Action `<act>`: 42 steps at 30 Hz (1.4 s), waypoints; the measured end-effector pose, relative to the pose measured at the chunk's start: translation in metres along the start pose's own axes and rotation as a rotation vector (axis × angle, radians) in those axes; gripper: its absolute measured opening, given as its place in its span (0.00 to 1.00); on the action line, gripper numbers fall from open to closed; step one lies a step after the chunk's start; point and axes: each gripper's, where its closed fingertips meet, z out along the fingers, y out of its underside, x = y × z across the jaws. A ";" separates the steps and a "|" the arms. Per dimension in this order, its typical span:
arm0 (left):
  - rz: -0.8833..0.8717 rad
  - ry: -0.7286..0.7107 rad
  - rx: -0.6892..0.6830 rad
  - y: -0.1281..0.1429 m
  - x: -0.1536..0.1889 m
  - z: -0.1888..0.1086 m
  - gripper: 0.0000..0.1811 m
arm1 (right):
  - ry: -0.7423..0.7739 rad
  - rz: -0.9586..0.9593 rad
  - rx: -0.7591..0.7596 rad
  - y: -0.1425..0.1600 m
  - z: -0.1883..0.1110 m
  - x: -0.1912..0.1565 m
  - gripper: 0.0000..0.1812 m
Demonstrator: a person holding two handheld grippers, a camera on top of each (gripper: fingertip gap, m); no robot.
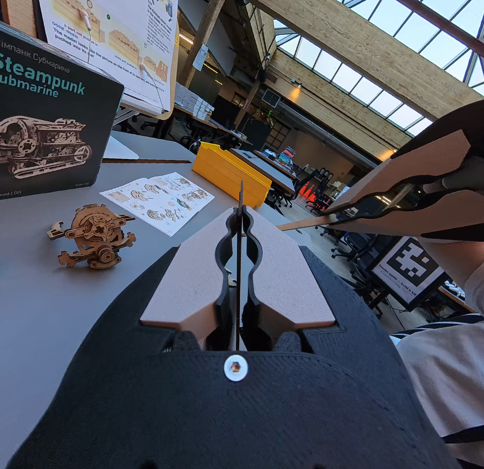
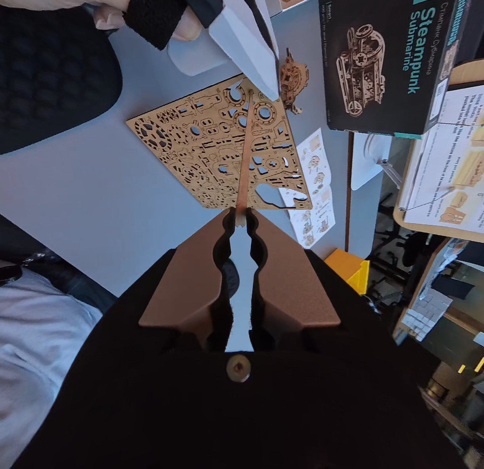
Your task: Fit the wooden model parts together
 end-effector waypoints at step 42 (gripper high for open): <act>0.123 -0.067 0.095 -0.018 0.004 -0.009 0.00 | -0.724 0.615 0.334 -0.020 -0.019 0.004 0.03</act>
